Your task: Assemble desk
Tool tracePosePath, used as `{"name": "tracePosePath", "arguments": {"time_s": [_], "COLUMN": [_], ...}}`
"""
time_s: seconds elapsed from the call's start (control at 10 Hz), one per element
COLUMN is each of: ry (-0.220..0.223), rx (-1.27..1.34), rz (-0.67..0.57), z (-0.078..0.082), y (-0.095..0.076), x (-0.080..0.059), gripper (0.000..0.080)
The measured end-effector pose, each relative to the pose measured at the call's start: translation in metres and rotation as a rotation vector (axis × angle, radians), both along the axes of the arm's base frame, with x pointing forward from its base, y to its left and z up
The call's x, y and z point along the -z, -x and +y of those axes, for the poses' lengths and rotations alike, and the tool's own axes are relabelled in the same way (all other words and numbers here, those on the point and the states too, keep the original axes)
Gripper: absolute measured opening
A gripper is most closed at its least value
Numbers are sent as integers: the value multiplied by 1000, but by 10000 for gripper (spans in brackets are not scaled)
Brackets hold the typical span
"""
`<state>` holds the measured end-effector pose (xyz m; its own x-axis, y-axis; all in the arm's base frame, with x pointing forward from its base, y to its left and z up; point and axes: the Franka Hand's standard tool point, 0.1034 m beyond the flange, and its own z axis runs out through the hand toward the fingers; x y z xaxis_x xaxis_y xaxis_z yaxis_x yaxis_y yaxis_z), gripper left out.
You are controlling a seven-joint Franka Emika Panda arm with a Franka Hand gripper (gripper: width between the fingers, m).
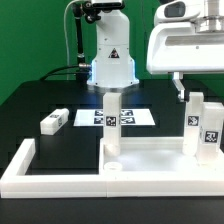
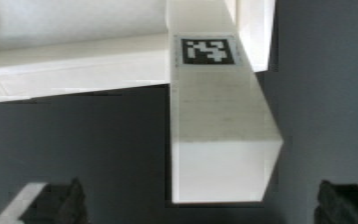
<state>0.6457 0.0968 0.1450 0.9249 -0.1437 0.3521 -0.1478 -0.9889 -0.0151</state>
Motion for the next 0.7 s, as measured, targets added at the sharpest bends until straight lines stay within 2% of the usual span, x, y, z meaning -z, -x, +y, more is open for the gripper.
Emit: {"name": "tracePosePath", "arguments": {"time_s": [0.2,0.5,0.7], "ry": [5,-24,-33], "rx": [16,49,53], "rz": [131,301,280], "z": [-1,7,8], "y": [-2,-9,-18], "x": [4,0,9], "gripper": [649,649,649]}}
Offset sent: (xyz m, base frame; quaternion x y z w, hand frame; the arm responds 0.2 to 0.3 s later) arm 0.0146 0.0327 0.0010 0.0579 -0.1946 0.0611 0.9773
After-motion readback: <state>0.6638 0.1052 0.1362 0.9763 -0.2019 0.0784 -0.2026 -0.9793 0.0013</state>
